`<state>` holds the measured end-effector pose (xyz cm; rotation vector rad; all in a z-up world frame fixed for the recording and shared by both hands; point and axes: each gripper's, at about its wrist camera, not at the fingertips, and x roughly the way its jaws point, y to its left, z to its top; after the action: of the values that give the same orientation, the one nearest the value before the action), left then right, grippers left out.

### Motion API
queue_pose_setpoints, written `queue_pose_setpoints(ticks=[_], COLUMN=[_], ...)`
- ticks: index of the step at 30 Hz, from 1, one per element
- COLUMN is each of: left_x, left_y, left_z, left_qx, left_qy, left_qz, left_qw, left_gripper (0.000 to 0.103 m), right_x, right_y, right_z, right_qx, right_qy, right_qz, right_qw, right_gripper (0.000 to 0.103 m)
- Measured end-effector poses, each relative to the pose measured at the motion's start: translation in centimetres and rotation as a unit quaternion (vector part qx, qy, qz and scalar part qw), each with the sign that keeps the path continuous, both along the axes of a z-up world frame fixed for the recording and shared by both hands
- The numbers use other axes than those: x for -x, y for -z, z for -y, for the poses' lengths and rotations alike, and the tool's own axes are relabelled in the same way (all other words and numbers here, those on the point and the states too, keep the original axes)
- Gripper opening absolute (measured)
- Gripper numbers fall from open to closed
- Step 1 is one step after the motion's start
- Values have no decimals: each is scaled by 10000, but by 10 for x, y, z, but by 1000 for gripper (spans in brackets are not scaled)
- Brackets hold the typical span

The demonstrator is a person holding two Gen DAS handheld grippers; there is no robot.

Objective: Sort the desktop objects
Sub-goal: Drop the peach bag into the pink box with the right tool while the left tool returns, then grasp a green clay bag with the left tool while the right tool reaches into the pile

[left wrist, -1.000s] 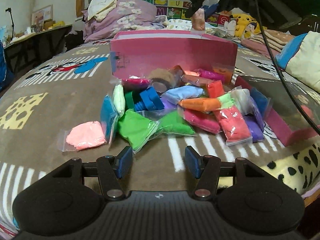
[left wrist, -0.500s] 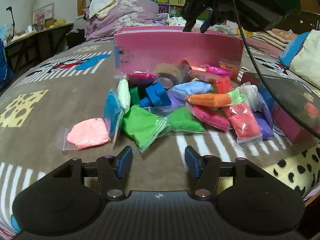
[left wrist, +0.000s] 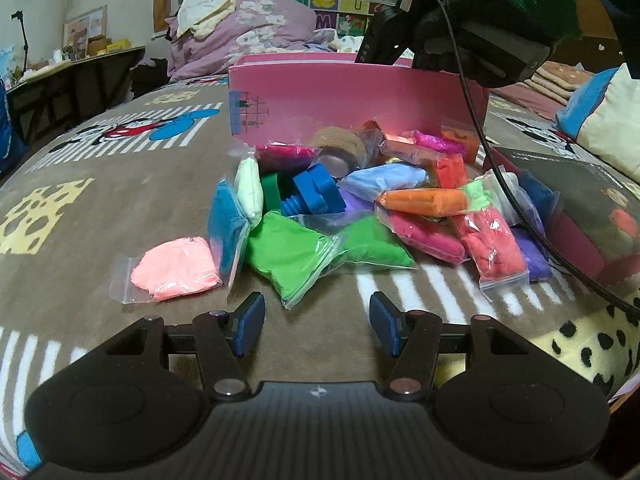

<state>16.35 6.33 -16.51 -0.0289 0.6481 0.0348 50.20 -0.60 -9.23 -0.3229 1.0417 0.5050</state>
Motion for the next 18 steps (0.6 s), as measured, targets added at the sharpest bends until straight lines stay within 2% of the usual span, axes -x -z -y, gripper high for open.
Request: queue_pose_setpoints(ticks=[3, 5, 7, 8, 18], left_x=[0, 0, 0, 1, 1], left_y=[1, 1, 1, 1, 1], left_z=[0, 0, -1, -1, -2], left_qx=[-4, 6, 30, 36, 19], left_qy=[13, 24, 28, 28, 25], left_qz=[6, 12, 14, 14, 17], left_qw=[10000, 10000, 10000, 10000, 10000], left_gripper=[57, 57, 57, 57, 57], right_x=[-1, 1, 8, 11, 43], right_y=[2, -1, -5, -8, -33], right_z=[0, 2, 7, 9, 31], right_qx=[12, -13, -65, -91, -352], right_qy=[90, 107, 43, 10, -313], right_qz=[23, 68, 121, 147, 412], right_qw=[10000, 9999, 9999, 9998, 9980], right_gripper=[42, 48, 59, 60, 61])
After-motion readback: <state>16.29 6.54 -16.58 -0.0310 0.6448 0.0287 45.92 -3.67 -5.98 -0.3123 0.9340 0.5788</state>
